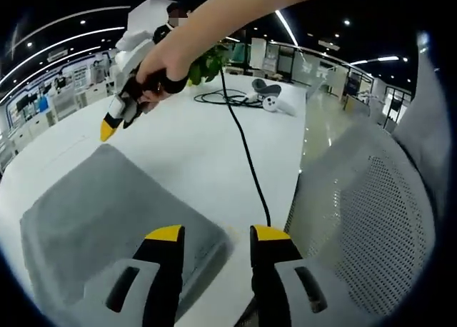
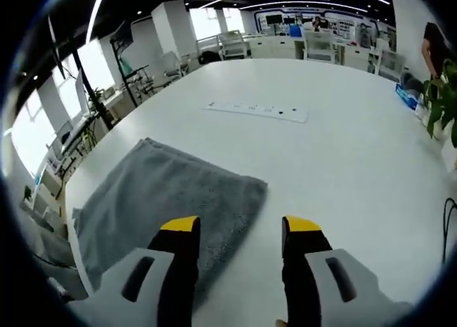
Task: Fold the towel on the table until its edges align and the towel forms a compact rectangular stack.
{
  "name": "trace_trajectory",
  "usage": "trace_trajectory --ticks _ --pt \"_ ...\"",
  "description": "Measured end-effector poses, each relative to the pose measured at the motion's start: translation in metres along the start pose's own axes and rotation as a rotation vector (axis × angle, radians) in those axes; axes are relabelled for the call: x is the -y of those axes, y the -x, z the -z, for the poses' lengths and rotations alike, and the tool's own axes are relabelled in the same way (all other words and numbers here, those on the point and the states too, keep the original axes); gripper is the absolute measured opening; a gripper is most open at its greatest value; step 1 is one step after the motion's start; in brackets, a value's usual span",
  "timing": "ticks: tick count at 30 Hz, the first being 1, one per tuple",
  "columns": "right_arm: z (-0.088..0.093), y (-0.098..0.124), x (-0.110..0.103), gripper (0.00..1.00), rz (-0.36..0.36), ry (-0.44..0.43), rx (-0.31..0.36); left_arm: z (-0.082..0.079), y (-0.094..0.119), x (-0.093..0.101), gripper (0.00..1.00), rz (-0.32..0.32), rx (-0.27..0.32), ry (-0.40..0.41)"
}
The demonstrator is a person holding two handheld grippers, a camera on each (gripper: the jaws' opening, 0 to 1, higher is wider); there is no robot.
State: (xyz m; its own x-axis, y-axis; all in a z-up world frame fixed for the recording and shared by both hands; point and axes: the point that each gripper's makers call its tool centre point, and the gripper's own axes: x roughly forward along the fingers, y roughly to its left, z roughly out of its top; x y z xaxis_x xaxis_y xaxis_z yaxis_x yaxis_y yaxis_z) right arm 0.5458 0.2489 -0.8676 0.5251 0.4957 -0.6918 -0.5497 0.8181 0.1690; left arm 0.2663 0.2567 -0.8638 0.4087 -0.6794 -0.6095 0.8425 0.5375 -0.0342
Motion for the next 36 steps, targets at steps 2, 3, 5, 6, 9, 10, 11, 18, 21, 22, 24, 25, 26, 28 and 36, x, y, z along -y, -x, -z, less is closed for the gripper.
trace_trajectory --ticks 2,3,5,6,9,10,11,18,21,22,24,25,26,28,36 --pt "-0.003 -0.005 0.004 0.42 0.005 0.009 -0.001 0.0 -0.004 0.001 0.32 0.004 -0.009 -0.002" --pt "-0.004 -0.007 0.005 0.41 0.009 0.012 0.0 0.0 -0.005 0.001 0.3 0.004 -0.013 -0.004" --pt "-0.005 -0.013 0.01 0.4 0.018 0.015 -0.002 0.001 -0.008 0.0 0.28 0.0 -0.021 -0.003" --pt "-0.005 -0.015 0.012 0.38 0.025 0.017 -0.004 0.003 -0.011 -0.001 0.26 -0.002 -0.025 0.001" --pt "-0.003 -0.023 0.018 0.33 0.037 0.022 -0.016 0.005 -0.016 -0.001 0.25 -0.001 -0.036 0.018" --pt "-0.002 -0.026 0.018 0.33 0.038 0.023 -0.024 0.006 -0.018 0.0 0.25 0.001 -0.041 0.022" --pt "-0.001 -0.029 0.019 0.33 0.038 0.024 -0.028 0.009 -0.021 0.001 0.25 0.007 -0.058 0.029" --pt "-0.006 -0.041 0.022 0.27 0.039 0.003 -0.018 0.022 -0.032 0.004 0.24 0.017 -0.12 0.026" --pt "-0.006 -0.046 0.026 0.26 0.041 0.011 -0.024 0.023 -0.031 0.003 0.23 0.007 -0.117 0.031" --pt "-0.006 -0.047 0.028 0.25 0.042 0.009 -0.023 0.021 -0.031 0.003 0.22 -0.001 -0.106 0.032" --pt "-0.006 -0.048 0.029 0.24 0.045 0.002 -0.016 0.016 -0.028 0.0 0.22 -0.017 -0.07 0.061" --pt "-0.005 -0.049 0.03 0.23 0.045 0.0 -0.015 0.016 -0.028 0.0 0.22 -0.016 -0.059 0.073" --pt "-0.004 -0.05 0.03 0.22 0.042 0.0 -0.016 0.016 -0.028 0.0 0.22 -0.016 -0.058 0.076" --pt "0.0 -0.05 0.027 0.21 0.037 -0.002 -0.019 0.017 -0.028 0.001 0.22 -0.017 -0.061 0.077" --pt "0.003 -0.048 0.013 0.11 0.023 0.002 0.005 0.025 -0.032 0.006 0.16 -0.019 -0.112 0.065"
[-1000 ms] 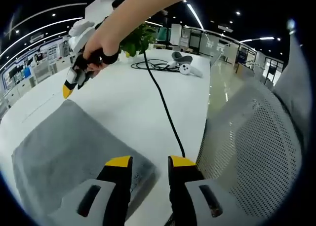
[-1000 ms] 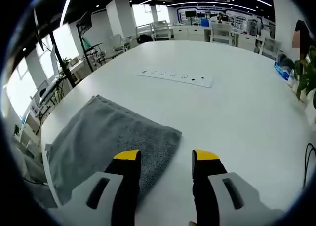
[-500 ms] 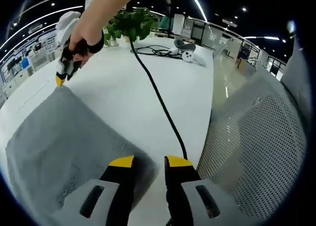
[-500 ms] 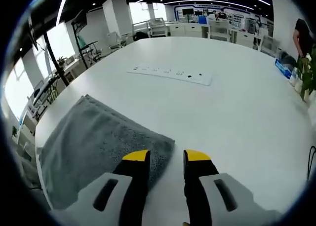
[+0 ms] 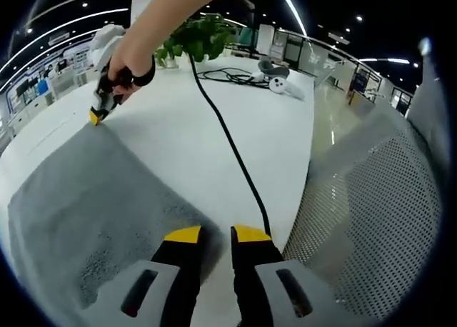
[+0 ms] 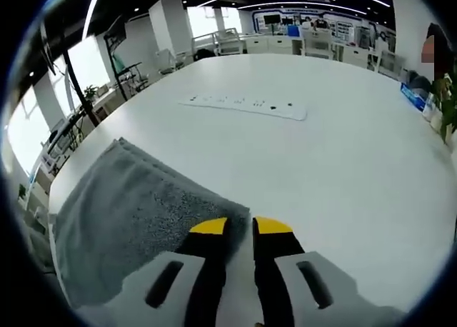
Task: Fold the towel on the table until its edges align and the towel forms a compact rectangular stack.
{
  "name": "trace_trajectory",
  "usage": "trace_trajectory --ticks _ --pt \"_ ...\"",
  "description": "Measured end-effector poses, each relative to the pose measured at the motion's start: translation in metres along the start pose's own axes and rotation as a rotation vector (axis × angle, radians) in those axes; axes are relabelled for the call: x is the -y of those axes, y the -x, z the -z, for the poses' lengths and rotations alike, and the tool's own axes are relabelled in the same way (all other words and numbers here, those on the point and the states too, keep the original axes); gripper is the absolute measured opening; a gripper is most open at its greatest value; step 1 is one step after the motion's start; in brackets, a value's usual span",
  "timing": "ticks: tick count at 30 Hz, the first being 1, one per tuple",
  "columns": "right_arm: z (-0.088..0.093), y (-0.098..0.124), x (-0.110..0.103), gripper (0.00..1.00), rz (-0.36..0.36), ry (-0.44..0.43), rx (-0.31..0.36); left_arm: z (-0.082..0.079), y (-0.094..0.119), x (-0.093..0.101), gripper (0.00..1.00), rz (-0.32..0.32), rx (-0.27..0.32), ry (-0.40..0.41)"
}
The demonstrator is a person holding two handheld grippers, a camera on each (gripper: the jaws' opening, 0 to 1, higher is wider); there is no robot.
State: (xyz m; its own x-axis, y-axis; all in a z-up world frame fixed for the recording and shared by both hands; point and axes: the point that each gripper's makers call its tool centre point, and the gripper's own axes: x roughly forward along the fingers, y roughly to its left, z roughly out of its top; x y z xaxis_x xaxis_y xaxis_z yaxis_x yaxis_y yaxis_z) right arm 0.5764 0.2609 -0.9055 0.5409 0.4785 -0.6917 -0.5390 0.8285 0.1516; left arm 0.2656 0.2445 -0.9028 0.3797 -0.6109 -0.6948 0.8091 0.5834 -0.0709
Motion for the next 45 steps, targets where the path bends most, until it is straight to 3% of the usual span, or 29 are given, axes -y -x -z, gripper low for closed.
trace_trajectory --ticks 10,12,20,26,29,34,37,45 --pt "-0.003 -0.003 -0.001 0.08 -0.003 0.007 0.005 0.006 -0.007 -0.001 0.14 -0.002 -0.031 -0.002" --pt "-0.004 -0.003 -0.001 0.08 -0.007 -0.002 0.006 0.008 -0.007 -0.009 0.09 -0.046 -0.045 0.01" --pt "-0.006 -0.004 0.0 0.08 -0.011 -0.026 0.01 0.006 -0.009 -0.007 0.08 -0.02 -0.095 0.003" --pt "-0.005 -0.008 0.002 0.06 -0.007 0.024 0.007 0.006 -0.008 -0.007 0.04 -0.074 -0.066 -0.019" --pt "-0.006 -0.009 0.002 0.04 -0.009 0.021 0.011 0.006 -0.007 -0.01 0.03 -0.061 -0.029 0.053" --pt "-0.008 -0.009 0.0 0.01 -0.013 0.005 0.006 0.005 -0.007 -0.011 0.02 -0.052 -0.009 0.067" --pt "-0.009 -0.009 0.001 0.01 -0.024 0.009 0.004 0.005 -0.006 -0.012 0.02 -0.037 0.015 0.131" --pt "-0.017 -0.001 -0.001 0.01 -0.04 -0.055 0.027 -0.001 0.0 -0.01 0.02 -0.027 0.04 0.131"
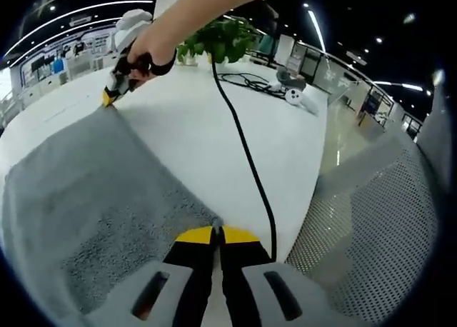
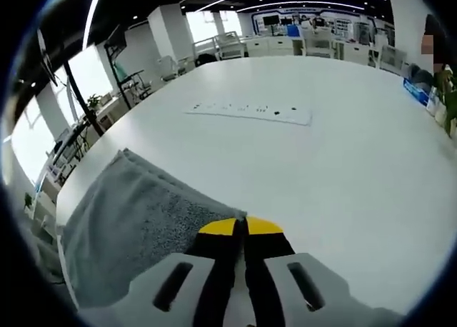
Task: Fold the towel on the table until its edges align and the towel forms a compact rectangular stack.
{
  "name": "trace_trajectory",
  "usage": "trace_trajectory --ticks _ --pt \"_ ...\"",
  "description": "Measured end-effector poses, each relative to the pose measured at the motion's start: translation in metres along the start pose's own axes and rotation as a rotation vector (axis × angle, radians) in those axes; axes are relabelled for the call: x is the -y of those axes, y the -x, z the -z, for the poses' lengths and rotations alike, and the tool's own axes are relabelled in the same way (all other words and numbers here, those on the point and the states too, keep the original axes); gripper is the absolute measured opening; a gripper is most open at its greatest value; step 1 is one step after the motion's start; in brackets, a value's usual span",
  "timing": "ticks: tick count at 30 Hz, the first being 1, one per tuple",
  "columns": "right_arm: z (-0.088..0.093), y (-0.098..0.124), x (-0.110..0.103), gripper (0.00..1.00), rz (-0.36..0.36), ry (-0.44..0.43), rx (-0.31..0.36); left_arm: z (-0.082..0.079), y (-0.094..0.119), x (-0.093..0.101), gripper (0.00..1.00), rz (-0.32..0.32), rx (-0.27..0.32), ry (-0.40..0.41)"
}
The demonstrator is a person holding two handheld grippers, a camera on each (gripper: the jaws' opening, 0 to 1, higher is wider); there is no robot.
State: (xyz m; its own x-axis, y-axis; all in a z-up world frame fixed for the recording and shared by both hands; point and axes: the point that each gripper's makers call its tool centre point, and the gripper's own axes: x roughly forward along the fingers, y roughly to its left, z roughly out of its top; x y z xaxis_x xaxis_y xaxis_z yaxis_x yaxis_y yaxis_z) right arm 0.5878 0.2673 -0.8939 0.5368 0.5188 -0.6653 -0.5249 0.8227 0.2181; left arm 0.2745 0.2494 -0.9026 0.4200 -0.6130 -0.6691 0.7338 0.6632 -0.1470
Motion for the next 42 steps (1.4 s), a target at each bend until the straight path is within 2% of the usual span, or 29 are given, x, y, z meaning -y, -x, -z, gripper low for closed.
trace_trajectory --ticks 8,11,17,24,27,34,42 --pt "-0.012 0.007 -0.004 0.01 -0.01 -0.028 0.034 -0.016 0.005 0.003 0.02 0.016 0.047 -0.016" --pt "-0.016 0.011 -0.003 0.01 -0.006 -0.048 0.026 -0.029 0.01 0.005 0.02 0.046 0.103 -0.031" --pt "-0.032 0.021 -0.006 0.01 -0.004 -0.074 0.055 -0.051 0.027 0.003 0.02 0.062 0.208 0.029" --pt "-0.039 0.032 -0.011 0.01 -0.008 -0.105 0.06 -0.057 0.045 0.0 0.02 0.046 0.248 0.038" --pt "-0.045 0.036 -0.016 0.01 -0.02 -0.124 0.067 -0.057 0.054 -0.007 0.02 0.02 0.239 0.062" --pt "-0.058 0.047 -0.035 0.01 -0.058 -0.17 0.089 -0.068 0.091 -0.02 0.02 -0.021 0.314 0.073" --pt "-0.075 0.057 -0.049 0.0 -0.063 -0.219 0.12 -0.068 0.122 -0.029 0.02 -0.068 0.355 0.077"
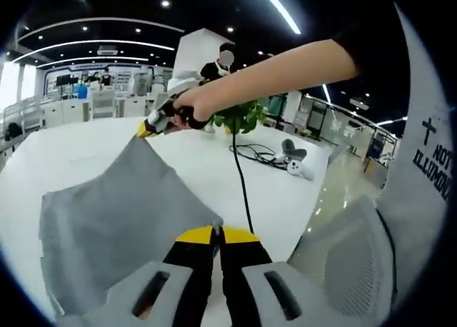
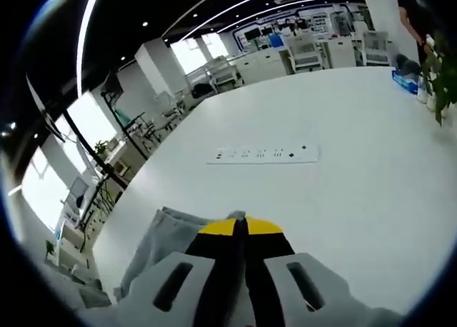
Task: Fold the towel on the table until its edges align and the towel forms a compact rectangular stack.
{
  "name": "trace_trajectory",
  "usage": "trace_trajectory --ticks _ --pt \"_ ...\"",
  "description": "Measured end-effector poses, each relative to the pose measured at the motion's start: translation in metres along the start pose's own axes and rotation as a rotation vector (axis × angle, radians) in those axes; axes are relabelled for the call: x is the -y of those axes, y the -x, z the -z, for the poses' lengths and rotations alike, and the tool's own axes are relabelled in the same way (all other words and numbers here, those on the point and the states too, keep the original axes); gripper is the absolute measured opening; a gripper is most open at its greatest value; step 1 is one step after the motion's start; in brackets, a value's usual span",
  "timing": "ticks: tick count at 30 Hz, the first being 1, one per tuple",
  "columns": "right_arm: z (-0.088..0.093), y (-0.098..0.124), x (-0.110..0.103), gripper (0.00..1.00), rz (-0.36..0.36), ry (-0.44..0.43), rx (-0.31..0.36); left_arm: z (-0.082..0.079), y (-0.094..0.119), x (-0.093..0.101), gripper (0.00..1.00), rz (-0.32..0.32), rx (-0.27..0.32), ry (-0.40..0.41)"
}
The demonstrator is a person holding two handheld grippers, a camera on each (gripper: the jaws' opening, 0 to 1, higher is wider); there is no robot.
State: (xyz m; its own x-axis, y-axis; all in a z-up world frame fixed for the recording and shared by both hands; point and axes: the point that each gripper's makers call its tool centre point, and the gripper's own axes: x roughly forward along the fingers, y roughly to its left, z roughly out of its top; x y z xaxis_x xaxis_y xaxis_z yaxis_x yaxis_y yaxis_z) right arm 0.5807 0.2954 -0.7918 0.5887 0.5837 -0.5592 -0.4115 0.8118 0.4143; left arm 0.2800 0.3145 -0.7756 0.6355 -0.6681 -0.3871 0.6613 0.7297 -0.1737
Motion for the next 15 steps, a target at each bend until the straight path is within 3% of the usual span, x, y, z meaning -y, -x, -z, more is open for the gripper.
trace_trajectory --ticks 15 --pt "-0.022 -0.004 -0.056 0.0 -0.044 -0.06 0.041 -0.003 0.055 -0.028 0.02 -0.114 0.069 0.02"
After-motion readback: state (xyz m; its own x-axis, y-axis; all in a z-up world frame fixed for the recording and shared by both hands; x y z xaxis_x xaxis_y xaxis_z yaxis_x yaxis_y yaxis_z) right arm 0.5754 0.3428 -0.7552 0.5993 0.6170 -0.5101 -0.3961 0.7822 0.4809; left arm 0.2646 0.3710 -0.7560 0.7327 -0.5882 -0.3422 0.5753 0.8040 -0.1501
